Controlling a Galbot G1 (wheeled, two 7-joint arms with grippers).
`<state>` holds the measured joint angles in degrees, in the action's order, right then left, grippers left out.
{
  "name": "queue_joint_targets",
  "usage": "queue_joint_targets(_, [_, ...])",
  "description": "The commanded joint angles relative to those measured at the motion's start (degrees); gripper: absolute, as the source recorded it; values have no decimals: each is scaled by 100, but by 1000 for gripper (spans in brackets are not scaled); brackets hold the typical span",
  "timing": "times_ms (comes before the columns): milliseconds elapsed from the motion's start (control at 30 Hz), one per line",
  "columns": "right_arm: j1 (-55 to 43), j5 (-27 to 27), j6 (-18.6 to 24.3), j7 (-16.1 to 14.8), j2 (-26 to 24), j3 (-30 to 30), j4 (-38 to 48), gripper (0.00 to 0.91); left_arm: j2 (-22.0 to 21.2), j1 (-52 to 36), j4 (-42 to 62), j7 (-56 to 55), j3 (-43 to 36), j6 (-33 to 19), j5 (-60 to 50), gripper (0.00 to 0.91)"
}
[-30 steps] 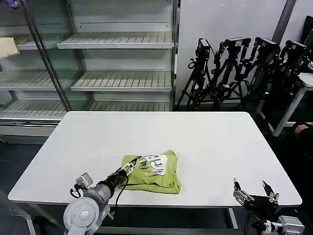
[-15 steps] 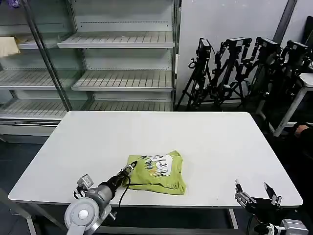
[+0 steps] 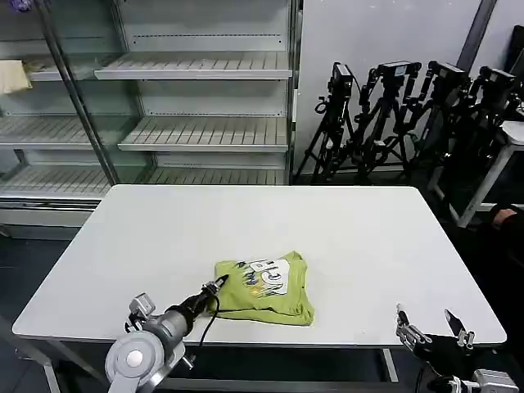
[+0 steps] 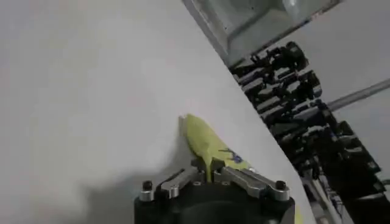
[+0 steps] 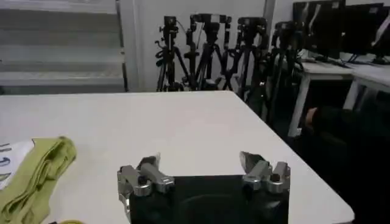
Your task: Fold and organize the clothes.
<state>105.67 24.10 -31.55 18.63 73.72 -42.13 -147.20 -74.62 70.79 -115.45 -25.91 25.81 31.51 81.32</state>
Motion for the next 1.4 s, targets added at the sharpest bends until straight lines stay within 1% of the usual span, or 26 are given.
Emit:
queue_joint_targets(33, [-215, 46, 4, -3, -15, 66, -58, 907, 229, 72, -260, -36, 660, -202, 651, 60])
queue_joint_targets(67, [-356, 63, 3, 0, -14, 144, 24, 907, 287, 80, -283, -40, 746, -193, 681, 60])
queue_joint_targets(133, [-493, 64, 5, -3, -16, 235, 102, 907, 591, 99, -327, -49, 1159, -167, 737, 60])
queue_joint_targets(233, [-782, 63, 7, -14, -17, 411, 223, 907, 1215, 130, -300, -56, 1852, -50, 717, 60])
queue_joint_targets(267, [-910, 65, 9, -25, -20, 498, 281, 907, 1550, 142, -280, -52, 2214, 72, 584, 60])
queue_joint_targets(300, [-939, 65, 14, -30, -23, 532, 296, 907, 1786, 193, -280, -12, 2417, 153, 321, 60])
queue_joint_targets(367, [-1135, 63, 34, -58, -39, 652, 394, 907, 2213, 361, -246, 109, 2754, 162, -226, 60])
queue_joint_targets(400, [-1194, 62, 39, -65, -39, 701, 435, 907, 2402, 461, -215, 351, 2882, 159, -764, 60])
queue_joint_targets(433, [-1276, 63, 45, -72, -39, 756, 477, 907, 2615, 621, -216, 530, 2979, 160, -1059, 60])
queue_joint_targets(500, [-1472, 64, 53, -71, -15, 910, 587, 907, 3004, 969, -389, 684, 3287, 167, -1202, 60])
queue_joint_targets(533, [-1528, 62, 59, -71, -2, 943, 623, 907, 3126, 1078, -487, 760, 3368, 169, -1257, 60])
queue_joint_targets(633, [-1655, 44, 82, -80, 46, 1079, 714, 907, 3714, 1163, -708, 1072, 3516, 171, -1699, 60])
queue_joint_targets(667, [-1654, 41, 117, -116, 47, 1103, 733, 907, 3779, 1160, -749, 1071, 3509, 173, -1705, 60])
queue_joint_targets(700, [-1642, 41, 136, -131, 42, 1103, 735, 907, 3958, 1157, -798, 1082, 3453, 176, -1772, 50])
queue_joint_targets(733, [-1634, 43, 144, -138, 36, 1102, 732, 907, 4070, 1163, -846, 1129, 3293, 174, -2032, 60])
queue_joint_targets(800, [-1584, 44, 163, -155, 14, 1070, 697, 907, 4179, 1163, -913, 1149, 2957, 172, -2448, 50])
queue_joint_targets(900, [-1467, 36, 192, -165, 5, 994, 616, 907, 4095, 1265, -1139, 1002, 2276, 168, -2957, 50])
queue_joint_targets(933, [-1432, 15, 197, -163, 8, 979, 601, 907, 3921, 1202, -1268, 781, 1705, 168, -3050, 50])
queue_joint_targets(1000, [-1346, -57, 236, -165, 20, 945, 590, 907, 3626, 918, -1235, 497, 890, 169, -3181, 50])
queue_joint_targets(1033, [-1292, -100, 254, -168, 29, 927, 580, 907, 3317, 715, -1162, 364, 272, 168, -3311, 50])
queue_joint_targets(1067, [-1239, -197, 281, -172, 39, 898, 564, 907, 3099, 585, -1130, 234, -80, 167, -3441, 50])
queue_joint_targets(1100, [-1207, -216, 284, -174, 45, 891, 549, 907, 2764, 353, -1115, 164, -554, 169, -3475, 50])
queue_joint_targets(1200, [-1087, -306, 287, -167, 94, 836, 475, 907, 2297, -46, -1107, -30, -1257, 168, -3435, 50])
queue_joint_targets(1233, [-1049, -349, 290, -167, 115, 830, 456, 907, 2136, -277, -1071, -103, -1601, 170, -3409, 50])
queue_joint_targets(1400, [-792, -540, 336, -192, 243, 809, 359, 907, 1224, -1339, -543, -510, -2487, 162, -2932, 50])
